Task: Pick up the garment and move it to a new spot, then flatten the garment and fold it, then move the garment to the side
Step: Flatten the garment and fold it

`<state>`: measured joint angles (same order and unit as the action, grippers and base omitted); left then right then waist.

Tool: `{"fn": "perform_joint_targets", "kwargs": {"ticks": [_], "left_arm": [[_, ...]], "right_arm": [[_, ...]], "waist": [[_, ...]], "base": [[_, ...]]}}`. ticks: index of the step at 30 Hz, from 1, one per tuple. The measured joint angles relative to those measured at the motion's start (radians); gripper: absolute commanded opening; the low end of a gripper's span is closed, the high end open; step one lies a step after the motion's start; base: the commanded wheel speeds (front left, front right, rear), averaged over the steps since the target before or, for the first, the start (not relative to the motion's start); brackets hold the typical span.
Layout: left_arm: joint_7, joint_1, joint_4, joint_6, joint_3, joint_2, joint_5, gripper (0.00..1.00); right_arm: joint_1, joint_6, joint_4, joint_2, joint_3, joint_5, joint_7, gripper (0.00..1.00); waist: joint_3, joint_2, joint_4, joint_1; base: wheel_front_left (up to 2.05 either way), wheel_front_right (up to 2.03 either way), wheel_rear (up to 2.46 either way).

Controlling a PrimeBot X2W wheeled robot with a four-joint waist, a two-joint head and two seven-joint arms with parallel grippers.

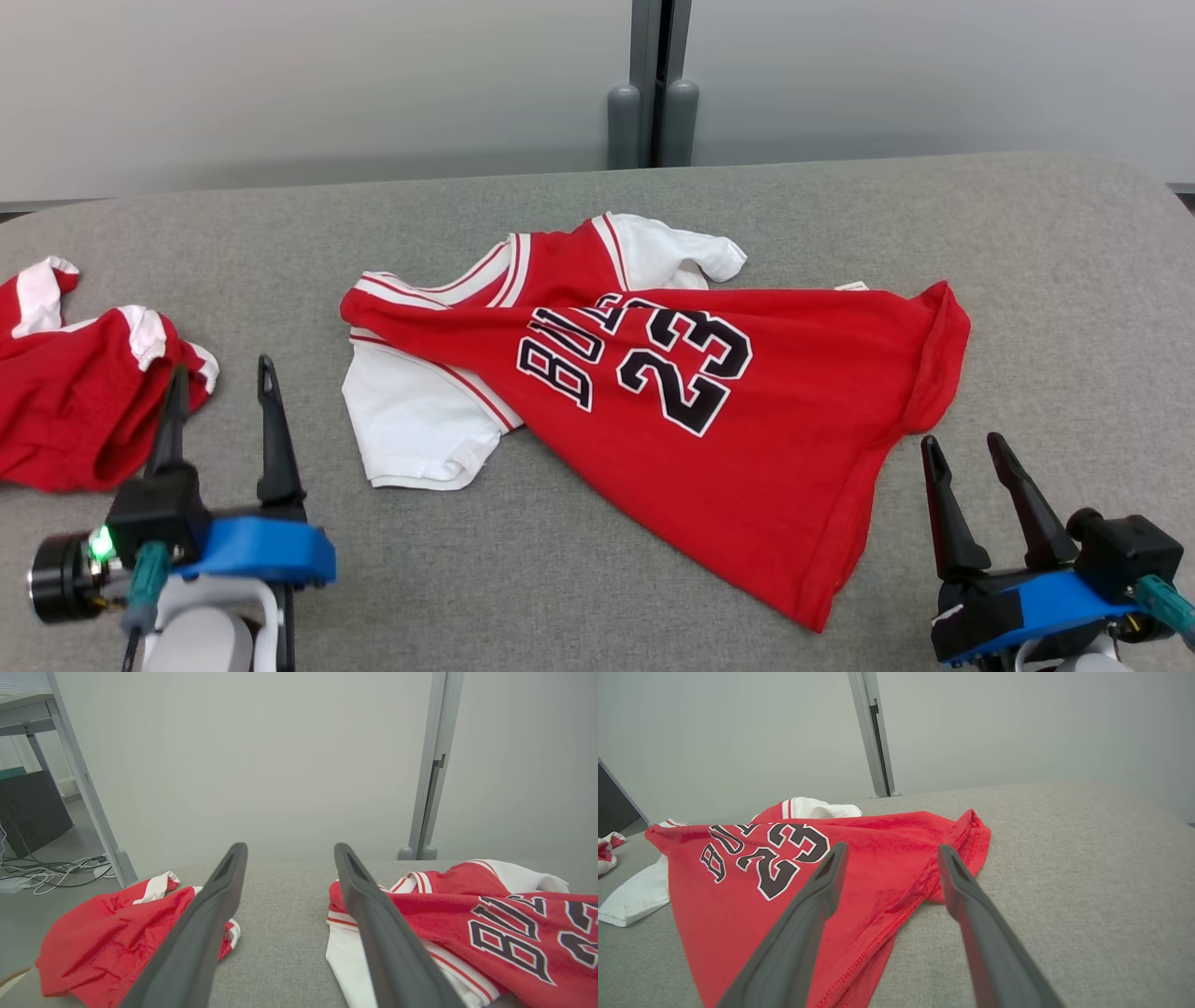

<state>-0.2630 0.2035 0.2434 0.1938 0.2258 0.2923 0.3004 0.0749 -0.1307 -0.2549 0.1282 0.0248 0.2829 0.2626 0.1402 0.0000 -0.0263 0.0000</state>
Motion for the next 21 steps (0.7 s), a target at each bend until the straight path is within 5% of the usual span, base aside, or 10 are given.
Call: {"fn": "perform_joint_targets", "kwargs": {"ticks": [13, 21], "left_arm": [[0.000, -0.186, -0.093, -0.074, -0.190, -0.143, -0.134, 1.00], [0.000, -0.188, -0.094, -0.125, -0.260, -0.184, -0.182, 1.00]], "right_arm": [[-0.021, 0.000, -0.048, 0.000, 0.012, 0.003, 0.000, 1.00], [-0.022, 0.000, -0.136, 0.006, 0.118, 0.027, -0.067, 1.00]], "waist": [[-0.016, 0.0000, 0.023, 0.0000], [-0.022, 0.0000, 0.027, -0.0001]], "base": [[0.00, 0.00, 0.00], [0.00, 0.00, 0.00]]}}
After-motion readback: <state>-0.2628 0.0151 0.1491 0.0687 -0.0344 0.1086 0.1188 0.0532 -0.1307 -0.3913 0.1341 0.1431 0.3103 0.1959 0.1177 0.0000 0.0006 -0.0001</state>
